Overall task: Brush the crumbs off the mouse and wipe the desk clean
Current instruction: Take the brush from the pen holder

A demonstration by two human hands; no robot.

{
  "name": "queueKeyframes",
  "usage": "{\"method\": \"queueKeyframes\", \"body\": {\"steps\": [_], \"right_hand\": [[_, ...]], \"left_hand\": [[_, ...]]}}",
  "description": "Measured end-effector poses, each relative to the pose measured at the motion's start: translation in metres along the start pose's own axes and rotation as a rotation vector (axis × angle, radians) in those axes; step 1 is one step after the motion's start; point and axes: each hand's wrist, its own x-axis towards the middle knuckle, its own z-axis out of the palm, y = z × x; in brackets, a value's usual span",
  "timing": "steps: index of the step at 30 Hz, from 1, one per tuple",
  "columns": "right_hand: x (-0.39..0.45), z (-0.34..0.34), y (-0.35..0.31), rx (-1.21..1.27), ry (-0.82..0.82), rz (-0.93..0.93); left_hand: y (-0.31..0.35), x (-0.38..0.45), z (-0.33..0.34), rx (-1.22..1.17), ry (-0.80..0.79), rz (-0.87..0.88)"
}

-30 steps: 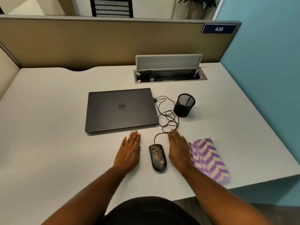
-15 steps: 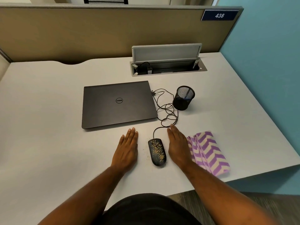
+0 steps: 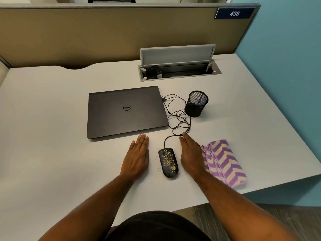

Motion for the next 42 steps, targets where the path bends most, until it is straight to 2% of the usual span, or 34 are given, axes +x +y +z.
{"method": "queueKeyframes", "body": {"steps": [3, 10, 17, 20, 24, 29, 36, 42], "right_hand": [[0.009, -0.009, -0.001, 0.021, 0.021, 0.035], [0.053, -0.042, 0.007, -0.007, 0.186, 0.058], [0.102, -0.083, 0.032, 0.042, 0.345, 0.070], [0.118, -0.097, 0.039, 0.059, 0.319, 0.085], [0.132, -0.105, 0.045, 0.101, 0.201, 0.124], [0.139, -0.106, 0.055, 0.054, 0.064, 0.049], [0.145, -0.109, 0.062, 0.039, -0.017, 0.001], [0.145, -0.110, 0.065, 0.074, -0.033, -0.041]], "left_hand": [[0.011, 0.019, -0.007, 0.012, 0.042, 0.051], [0.049, 0.070, -0.026, 0.000, 0.158, 0.210], [0.092, 0.134, -0.043, -0.113, 0.132, 0.262], [0.112, 0.159, -0.052, -0.170, 0.092, 0.254], [0.135, 0.188, -0.058, -0.217, 0.032, 0.245], [0.155, 0.216, -0.058, -0.239, -0.055, 0.253], [0.163, 0.238, -0.050, -0.186, -0.224, 0.239], [0.166, 0.245, -0.048, -0.206, -0.256, 0.206]]}}
